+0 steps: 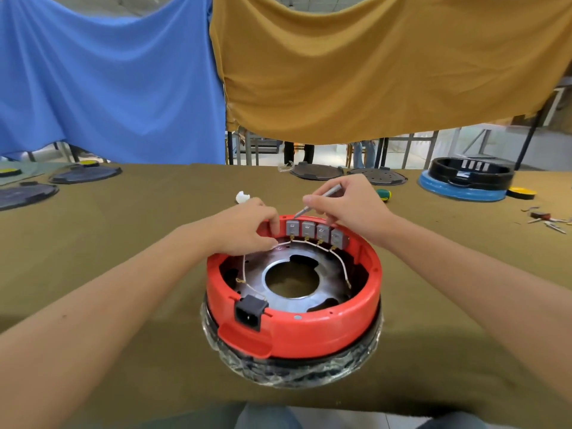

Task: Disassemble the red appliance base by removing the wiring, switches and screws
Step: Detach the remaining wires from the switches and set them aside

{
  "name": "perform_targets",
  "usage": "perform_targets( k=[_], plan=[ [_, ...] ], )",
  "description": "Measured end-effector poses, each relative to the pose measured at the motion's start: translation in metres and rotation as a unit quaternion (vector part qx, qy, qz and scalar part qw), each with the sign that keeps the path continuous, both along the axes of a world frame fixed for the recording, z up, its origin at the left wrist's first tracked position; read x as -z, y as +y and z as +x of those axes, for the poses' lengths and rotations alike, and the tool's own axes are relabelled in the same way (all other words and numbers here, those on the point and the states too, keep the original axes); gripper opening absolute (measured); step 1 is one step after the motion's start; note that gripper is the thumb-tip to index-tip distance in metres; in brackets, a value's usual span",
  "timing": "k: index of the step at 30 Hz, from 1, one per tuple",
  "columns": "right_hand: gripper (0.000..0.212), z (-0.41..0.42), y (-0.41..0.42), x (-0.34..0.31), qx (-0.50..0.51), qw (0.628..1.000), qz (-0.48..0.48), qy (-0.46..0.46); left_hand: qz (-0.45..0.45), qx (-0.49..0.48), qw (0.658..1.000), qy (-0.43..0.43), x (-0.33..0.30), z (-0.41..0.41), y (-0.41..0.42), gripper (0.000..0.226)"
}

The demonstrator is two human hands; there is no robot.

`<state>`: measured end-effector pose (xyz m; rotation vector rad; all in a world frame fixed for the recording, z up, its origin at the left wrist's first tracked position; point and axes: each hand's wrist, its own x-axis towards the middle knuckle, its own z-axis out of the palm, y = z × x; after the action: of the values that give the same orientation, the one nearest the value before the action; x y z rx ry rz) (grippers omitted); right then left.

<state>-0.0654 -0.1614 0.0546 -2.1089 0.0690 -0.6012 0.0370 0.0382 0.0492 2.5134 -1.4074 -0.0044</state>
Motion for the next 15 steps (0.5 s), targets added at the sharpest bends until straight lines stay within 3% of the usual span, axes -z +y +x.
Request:
perform_targets(
  k=[4,11,15],
  plan=[
    [0.033,0.01,0.002,0.005,0.022,0.997,0.05,-0.052,-0.013,0.042,0.999,-0.017,0.002,0.006,-0.008,0.006],
    [0.033,0.013,0.009,0.009,0.019,0.995,-0.086,-0.053,-0.017,0.041,0.999,-0.012,0.007,0.005,-0.015,0.009],
    [0.034,0.012,0.009,0.009,0.017,0.99,-0.128,-0.049,0.008,0.047,0.998,0.047,-0.003,0.005,-0.02,0.003]
  ],
)
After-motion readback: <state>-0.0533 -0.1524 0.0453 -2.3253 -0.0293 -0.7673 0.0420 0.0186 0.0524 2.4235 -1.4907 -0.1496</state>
